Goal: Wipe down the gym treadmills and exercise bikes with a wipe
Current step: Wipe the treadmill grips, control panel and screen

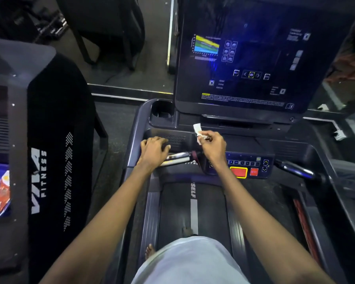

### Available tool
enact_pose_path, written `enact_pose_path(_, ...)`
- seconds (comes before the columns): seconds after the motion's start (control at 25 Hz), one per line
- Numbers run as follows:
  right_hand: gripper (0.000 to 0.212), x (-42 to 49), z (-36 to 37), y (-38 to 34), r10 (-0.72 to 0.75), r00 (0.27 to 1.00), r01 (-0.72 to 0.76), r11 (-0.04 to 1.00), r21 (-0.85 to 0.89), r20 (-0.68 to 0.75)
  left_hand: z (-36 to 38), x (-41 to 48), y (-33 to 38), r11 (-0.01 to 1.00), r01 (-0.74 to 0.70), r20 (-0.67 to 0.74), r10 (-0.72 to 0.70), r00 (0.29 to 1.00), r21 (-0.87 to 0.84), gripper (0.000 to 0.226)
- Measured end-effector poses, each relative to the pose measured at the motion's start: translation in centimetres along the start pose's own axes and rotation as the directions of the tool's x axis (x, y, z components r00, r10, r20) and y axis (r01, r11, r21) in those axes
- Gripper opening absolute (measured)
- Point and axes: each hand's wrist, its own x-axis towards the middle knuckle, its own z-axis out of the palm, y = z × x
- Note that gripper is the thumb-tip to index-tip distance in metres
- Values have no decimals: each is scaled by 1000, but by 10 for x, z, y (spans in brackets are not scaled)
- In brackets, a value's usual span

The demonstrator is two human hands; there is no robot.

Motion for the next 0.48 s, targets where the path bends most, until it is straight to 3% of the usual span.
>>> enact_pose_path(0.24,23,94,-41,-22,-215,956,225,974,26,-201,-34,68,41,987,22,-98,-37,994,-157,43)
enact_pose_path(0.48,23,156,-41,-9,-439,891,430,898,-90,-116,-46,120,66,942,26,-100,-63,993,-335,63)
